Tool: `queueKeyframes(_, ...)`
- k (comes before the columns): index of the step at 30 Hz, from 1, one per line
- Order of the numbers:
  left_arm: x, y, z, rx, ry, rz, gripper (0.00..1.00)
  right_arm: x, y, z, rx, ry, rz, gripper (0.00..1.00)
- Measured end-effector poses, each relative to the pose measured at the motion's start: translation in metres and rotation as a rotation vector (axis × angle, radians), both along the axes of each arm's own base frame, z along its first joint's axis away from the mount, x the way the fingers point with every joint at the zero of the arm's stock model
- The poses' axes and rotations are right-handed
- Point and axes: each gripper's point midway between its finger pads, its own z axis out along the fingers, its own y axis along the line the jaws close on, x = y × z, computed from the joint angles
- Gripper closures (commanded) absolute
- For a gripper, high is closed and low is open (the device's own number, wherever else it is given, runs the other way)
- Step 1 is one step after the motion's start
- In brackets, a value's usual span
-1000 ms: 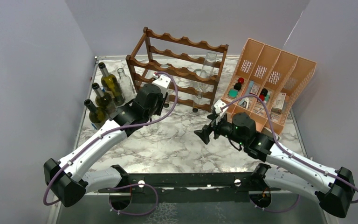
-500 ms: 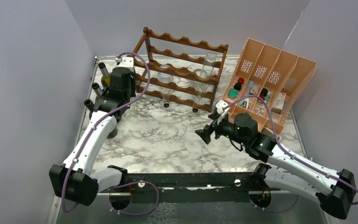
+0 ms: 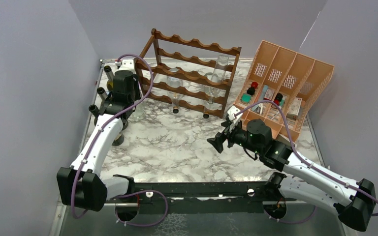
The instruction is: Take the wine bottle off the wine rack
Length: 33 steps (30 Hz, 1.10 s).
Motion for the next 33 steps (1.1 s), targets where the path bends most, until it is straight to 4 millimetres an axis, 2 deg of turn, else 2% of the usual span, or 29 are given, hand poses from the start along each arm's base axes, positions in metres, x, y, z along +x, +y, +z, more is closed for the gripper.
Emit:
queueKeyframes(6,0.002,-0.001,-0.01,-0.015,0.011,0.009,0.79,0.001,0.0,0.006,0.005,-0.007,-0.006,0.0)
queueKeyframes(10,0.002,0.0,-0.01,-0.02,0.01,0.013,0.58,0.002,-0.001,0.005,0.002,-0.005,-0.01,0.0)
queueKeyframes(21,-0.004,0.0,0.0,-0.036,-0.012,0.014,0.14,0.004,-0.004,0.001,-0.008,0.01,-0.035,0.0)
queueKeyframes(25,-0.009,-0.004,0.021,-0.059,-0.046,-0.009,0.07,0.008,-0.009,-0.002,-0.029,0.044,-0.084,0.0)
queueKeyframes(28,-0.013,-0.01,0.049,-0.088,-0.101,-0.046,0.03,0.013,-0.011,0.003,-0.031,0.057,-0.126,0.0)
queueKeyframes(33,-0.024,-0.035,0.095,-0.194,-0.201,-0.171,0.03,0.024,-0.019,0.014,-0.02,0.063,-0.22,0.0)
